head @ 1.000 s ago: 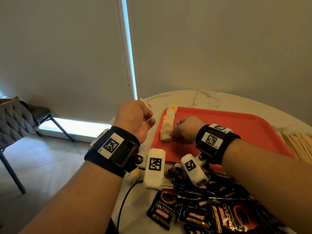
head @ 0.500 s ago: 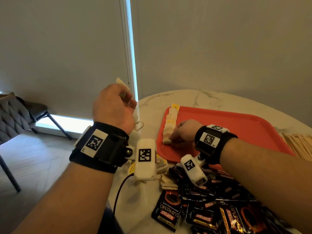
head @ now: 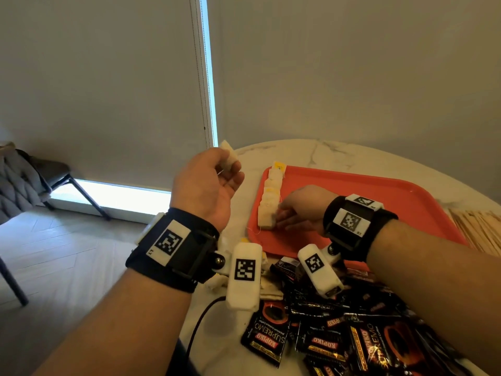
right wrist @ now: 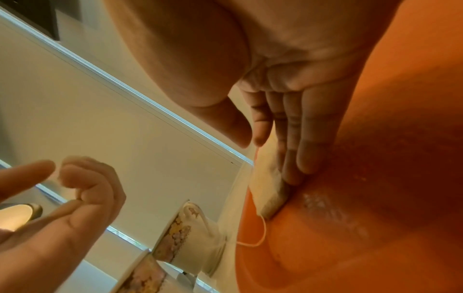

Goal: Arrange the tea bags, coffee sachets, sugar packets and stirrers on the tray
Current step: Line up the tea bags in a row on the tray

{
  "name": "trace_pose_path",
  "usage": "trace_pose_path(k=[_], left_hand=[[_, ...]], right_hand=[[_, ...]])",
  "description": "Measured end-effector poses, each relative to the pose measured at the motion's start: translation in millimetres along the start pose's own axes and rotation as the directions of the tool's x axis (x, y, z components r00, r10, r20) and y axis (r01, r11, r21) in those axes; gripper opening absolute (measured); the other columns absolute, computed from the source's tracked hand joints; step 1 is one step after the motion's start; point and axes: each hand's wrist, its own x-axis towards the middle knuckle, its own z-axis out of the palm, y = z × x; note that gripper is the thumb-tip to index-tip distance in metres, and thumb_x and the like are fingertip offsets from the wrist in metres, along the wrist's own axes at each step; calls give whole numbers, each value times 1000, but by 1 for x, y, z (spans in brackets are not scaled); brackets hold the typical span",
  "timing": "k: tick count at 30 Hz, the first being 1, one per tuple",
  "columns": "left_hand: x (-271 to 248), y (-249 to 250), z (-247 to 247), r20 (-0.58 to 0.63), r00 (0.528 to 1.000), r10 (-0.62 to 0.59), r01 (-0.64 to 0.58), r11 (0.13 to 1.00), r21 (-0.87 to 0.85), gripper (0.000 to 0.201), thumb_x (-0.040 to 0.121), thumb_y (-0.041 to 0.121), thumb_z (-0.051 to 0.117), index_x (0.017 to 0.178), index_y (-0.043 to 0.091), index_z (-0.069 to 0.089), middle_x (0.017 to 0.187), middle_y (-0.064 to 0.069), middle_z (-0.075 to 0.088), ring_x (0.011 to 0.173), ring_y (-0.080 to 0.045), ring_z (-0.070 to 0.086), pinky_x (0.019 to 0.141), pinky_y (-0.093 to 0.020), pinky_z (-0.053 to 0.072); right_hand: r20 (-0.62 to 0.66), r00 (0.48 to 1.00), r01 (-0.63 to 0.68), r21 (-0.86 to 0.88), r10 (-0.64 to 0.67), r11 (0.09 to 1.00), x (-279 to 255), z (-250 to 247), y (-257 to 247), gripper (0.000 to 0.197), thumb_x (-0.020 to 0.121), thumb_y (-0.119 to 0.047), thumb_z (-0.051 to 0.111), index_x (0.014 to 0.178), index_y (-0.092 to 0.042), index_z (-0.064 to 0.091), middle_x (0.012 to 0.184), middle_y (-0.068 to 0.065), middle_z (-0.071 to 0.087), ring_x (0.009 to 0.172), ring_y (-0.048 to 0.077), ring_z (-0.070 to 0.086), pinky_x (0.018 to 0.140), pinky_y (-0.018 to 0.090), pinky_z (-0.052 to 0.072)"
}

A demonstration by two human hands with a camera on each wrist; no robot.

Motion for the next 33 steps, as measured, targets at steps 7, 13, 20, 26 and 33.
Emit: trace_pose_path(k=[7,13,20,26,33], left_hand=[[-17,-13,7,47,998,-28,22,991,135,16,104,8,55,109,6,69,103,-14,75,84,-27,79,63,-31,63],[-23,-18,15,187,980,70,-154,862,484,15,89,2,75,99,13,72,98,-9,78,90,-19,78,73,-30,64],[-25,-23,23,221,967,128,-236,779,581,30,83,8,84,107,19,68,96,-2,77,92,-21,77,84,-42,64],[-23,-14,34,279,945,174,-322,657,681,16,93,8,73,101,22,75,97,-4,75,93,-21,73,85,-39,63],[-23,-5,44,364,927,96,-361,497,789,6,88,26,82,92,23,77,91,2,77,91,-16,74,80,-38,65]], right_hand=[[14,960,275,129,-279,953,-17,-17,-16,23,100,-30,62,106,-9,68,96,10,72,79,24,67,79,39,50],[63,877,456,199,-476,867,-37,-19,-16,40,87,-48,74,106,-14,69,94,5,73,80,21,70,72,38,57],[43,877,436,344,-478,831,-38,-31,-8,7,96,-9,62,99,-8,69,91,14,76,79,25,72,74,40,59],[119,867,387,452,-484,804,-34,-36,-2,15,98,0,55,98,-7,68,91,14,74,86,27,73,74,38,60],[83,856,409,495,-510,767,-29,-38,-2,15,101,-7,57,106,-5,71,96,18,75,87,25,74,81,38,60]])
